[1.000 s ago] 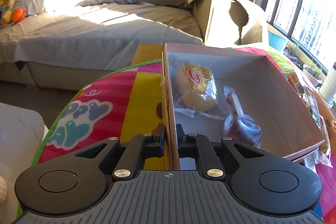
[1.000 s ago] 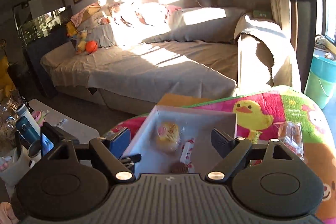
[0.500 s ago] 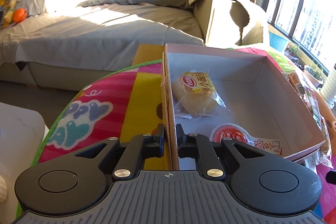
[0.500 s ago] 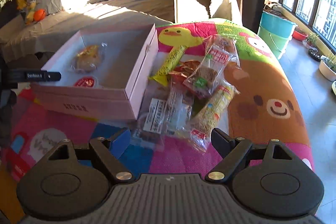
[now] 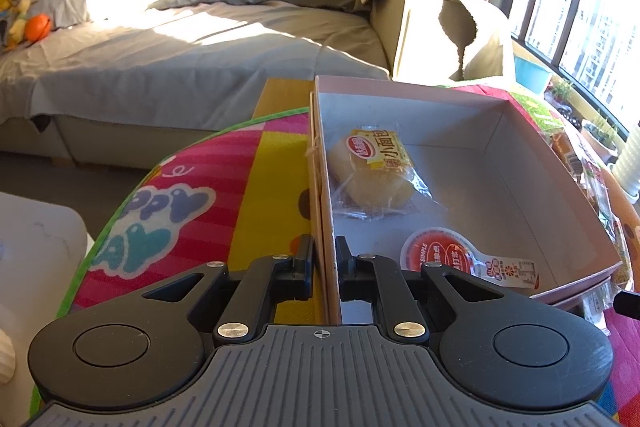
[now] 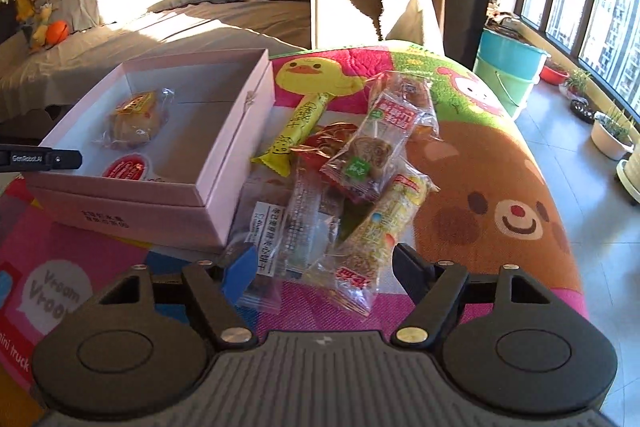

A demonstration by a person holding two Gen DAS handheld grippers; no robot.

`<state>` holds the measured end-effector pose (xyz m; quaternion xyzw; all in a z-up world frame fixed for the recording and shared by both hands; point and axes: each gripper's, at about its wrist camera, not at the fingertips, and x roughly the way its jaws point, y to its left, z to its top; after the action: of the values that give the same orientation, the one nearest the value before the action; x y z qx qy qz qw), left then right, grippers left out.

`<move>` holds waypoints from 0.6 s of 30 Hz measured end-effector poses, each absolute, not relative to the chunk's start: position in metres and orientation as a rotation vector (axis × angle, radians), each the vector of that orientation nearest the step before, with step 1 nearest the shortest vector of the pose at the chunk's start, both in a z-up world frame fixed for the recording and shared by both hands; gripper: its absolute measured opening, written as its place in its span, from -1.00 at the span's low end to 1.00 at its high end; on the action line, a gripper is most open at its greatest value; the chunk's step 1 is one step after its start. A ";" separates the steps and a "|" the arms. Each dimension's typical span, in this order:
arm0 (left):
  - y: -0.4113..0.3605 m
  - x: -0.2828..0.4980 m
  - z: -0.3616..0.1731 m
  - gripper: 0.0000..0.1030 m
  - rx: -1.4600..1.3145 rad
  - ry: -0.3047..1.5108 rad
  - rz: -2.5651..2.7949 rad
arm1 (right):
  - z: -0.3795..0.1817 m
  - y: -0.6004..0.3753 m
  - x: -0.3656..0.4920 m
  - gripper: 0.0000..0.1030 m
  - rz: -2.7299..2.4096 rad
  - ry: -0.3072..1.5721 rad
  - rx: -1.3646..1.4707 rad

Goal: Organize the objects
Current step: 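Grasp the red-green hawthorn stick packet with the right gripper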

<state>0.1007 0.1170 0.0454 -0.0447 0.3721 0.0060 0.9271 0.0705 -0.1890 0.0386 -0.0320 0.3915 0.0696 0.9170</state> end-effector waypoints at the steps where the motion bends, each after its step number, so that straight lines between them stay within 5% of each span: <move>1: 0.117 0.101 0.045 -0.76 -0.091 0.763 0.013 | 0.037 -0.193 0.072 0.45 0.125 0.806 -0.056; 12: 0.117 0.101 0.045 -0.76 -0.088 0.765 0.016 | 0.042 -0.220 0.128 0.43 0.052 0.770 0.096; 18: 0.117 0.101 0.045 -0.76 -0.082 0.771 0.021 | 0.038 -0.216 0.175 0.06 0.028 0.781 0.138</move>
<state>0.1008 0.1169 0.0454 -0.0399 0.3760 0.0101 0.9257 0.1745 -0.2159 0.0381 0.0673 0.3802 0.0135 0.9223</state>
